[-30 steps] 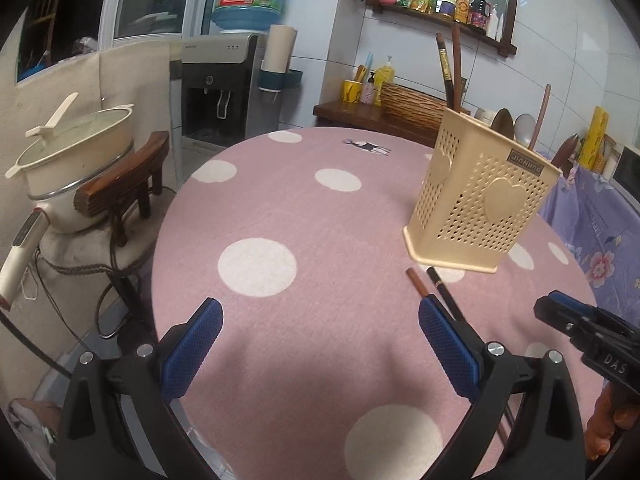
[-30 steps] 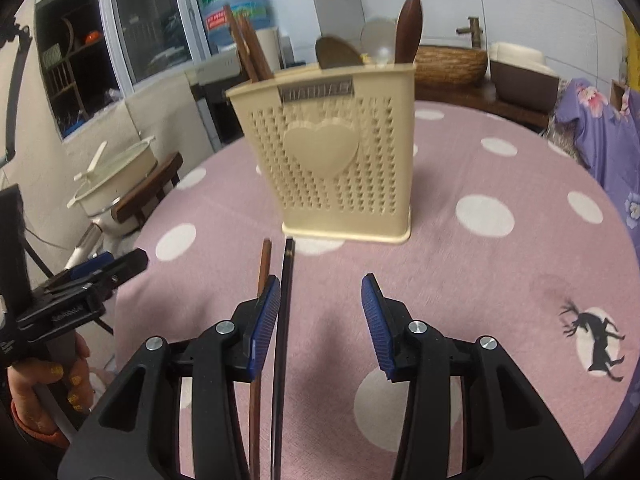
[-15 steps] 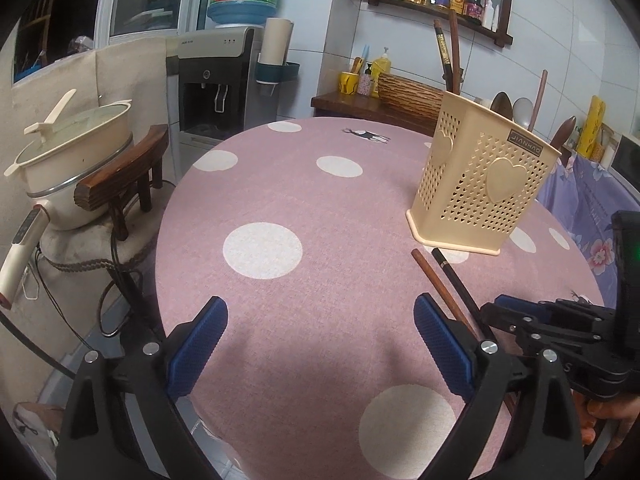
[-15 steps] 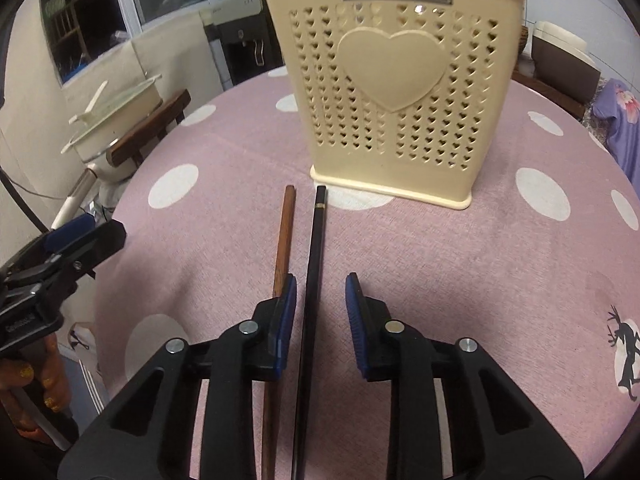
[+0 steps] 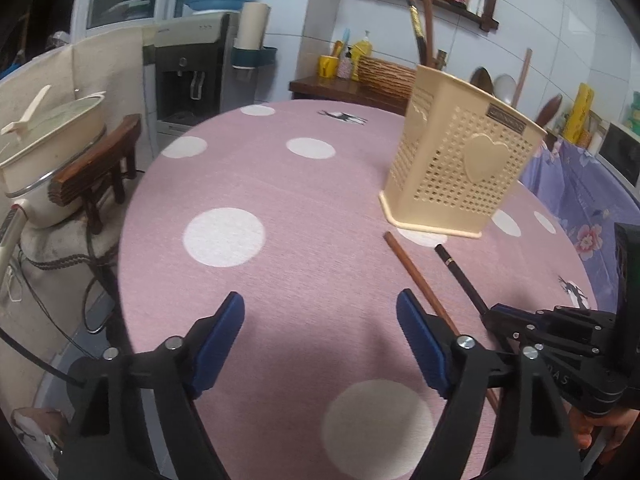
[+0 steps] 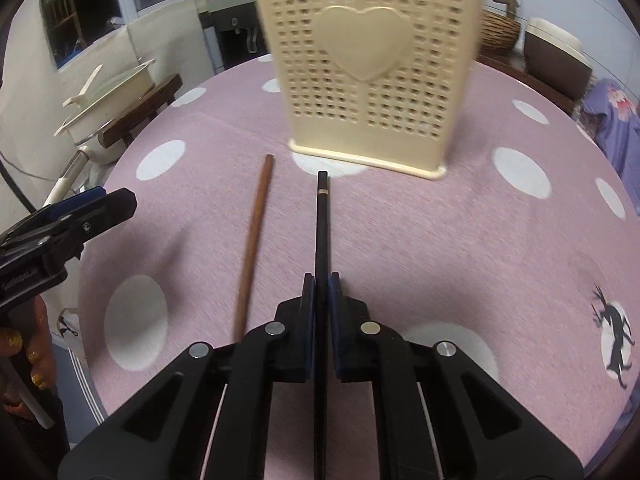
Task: Organize utensils
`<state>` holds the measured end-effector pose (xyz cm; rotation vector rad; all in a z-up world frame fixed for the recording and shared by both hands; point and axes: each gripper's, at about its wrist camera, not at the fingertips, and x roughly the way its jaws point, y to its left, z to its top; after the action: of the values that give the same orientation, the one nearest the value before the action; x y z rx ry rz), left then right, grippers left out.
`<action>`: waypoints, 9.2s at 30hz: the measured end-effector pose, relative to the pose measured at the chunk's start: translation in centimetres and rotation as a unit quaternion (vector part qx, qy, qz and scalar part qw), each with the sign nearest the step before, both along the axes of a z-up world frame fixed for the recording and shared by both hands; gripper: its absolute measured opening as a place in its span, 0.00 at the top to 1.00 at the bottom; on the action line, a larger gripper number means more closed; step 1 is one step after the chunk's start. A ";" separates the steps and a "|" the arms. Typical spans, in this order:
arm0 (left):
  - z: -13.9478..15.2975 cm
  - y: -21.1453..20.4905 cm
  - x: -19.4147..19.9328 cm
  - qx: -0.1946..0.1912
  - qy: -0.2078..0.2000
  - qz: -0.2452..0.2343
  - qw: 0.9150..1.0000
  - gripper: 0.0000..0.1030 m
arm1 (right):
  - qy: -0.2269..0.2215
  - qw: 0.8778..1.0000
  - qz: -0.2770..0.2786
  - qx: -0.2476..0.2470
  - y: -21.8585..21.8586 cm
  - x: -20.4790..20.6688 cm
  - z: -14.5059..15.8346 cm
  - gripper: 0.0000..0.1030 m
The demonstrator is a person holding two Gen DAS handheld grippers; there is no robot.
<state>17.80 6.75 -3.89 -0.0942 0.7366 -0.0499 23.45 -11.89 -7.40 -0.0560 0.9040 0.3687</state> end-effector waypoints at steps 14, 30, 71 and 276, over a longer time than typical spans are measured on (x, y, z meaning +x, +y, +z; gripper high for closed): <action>-1.9 -6.4 4.2 0.004 0.057 -0.069 0.996 0.49 | 0.002 0.996 -0.079 0.046 -6.2 -0.9 -0.3 0.92; -2.5 -8.4 7.0 0.034 0.073 -0.039 0.996 0.84 | -0.019 0.995 -0.084 0.047 -7.0 -1.1 0.3 0.92; -2.7 -10.6 6.9 0.080 0.063 -0.053 0.993 0.90 | -0.012 0.999 -0.025 -0.034 -3.6 4.2 0.0 0.91; 5.3 -4.0 -17.2 0.015 -0.270 -0.011 0.963 0.05 | -0.328 0.936 -0.108 0.062 -5.5 -22.7 7.9 0.06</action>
<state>0.64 2.77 1.39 -0.0398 0.1914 -0.0821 0.72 -17.36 0.48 0.0379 0.2192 0.1774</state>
